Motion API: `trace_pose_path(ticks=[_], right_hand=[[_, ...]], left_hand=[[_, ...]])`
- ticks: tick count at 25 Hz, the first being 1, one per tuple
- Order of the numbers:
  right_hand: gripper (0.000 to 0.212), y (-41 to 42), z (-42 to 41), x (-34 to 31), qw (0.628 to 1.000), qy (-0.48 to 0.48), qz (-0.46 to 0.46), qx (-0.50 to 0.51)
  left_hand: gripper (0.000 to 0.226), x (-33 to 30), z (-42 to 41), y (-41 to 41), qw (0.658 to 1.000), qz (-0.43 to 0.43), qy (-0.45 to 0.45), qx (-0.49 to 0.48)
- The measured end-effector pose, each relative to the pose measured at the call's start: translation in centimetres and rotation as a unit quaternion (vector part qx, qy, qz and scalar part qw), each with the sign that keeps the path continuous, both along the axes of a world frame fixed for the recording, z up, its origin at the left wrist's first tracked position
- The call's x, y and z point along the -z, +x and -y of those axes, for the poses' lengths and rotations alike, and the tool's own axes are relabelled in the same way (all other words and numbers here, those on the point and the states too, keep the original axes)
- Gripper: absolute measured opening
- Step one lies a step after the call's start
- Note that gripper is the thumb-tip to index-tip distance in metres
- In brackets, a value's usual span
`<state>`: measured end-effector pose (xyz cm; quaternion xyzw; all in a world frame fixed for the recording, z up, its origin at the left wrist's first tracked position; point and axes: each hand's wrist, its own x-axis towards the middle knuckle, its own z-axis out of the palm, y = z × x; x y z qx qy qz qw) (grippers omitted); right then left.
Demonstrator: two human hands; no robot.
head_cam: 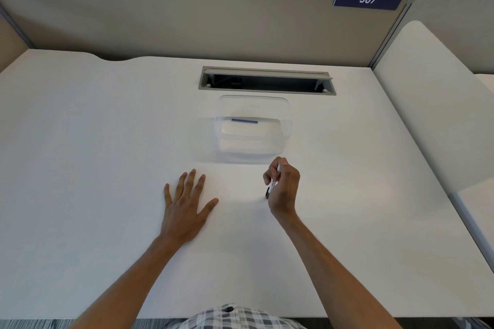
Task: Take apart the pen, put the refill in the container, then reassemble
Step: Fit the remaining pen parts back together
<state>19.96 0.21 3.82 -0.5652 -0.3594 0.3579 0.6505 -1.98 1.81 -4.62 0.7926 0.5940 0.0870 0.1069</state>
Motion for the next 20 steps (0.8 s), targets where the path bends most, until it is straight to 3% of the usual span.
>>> trace_pose_path(ticks=[9, 20], right_hand=[[0.034, 1.7, 1.3, -0.5, 0.984, 0.015, 0.154, 0.089], [0.028, 3.2, 3.8, -1.5, 0.977, -0.025, 0.196, 0.085]], left_hand=[[0.084, 0.0, 0.1, 0.0, 1.000, 0.005, 0.002, 0.003], [0.085, 0.1, 0.1, 0.0, 1.000, 0.007, 0.003, 0.001]])
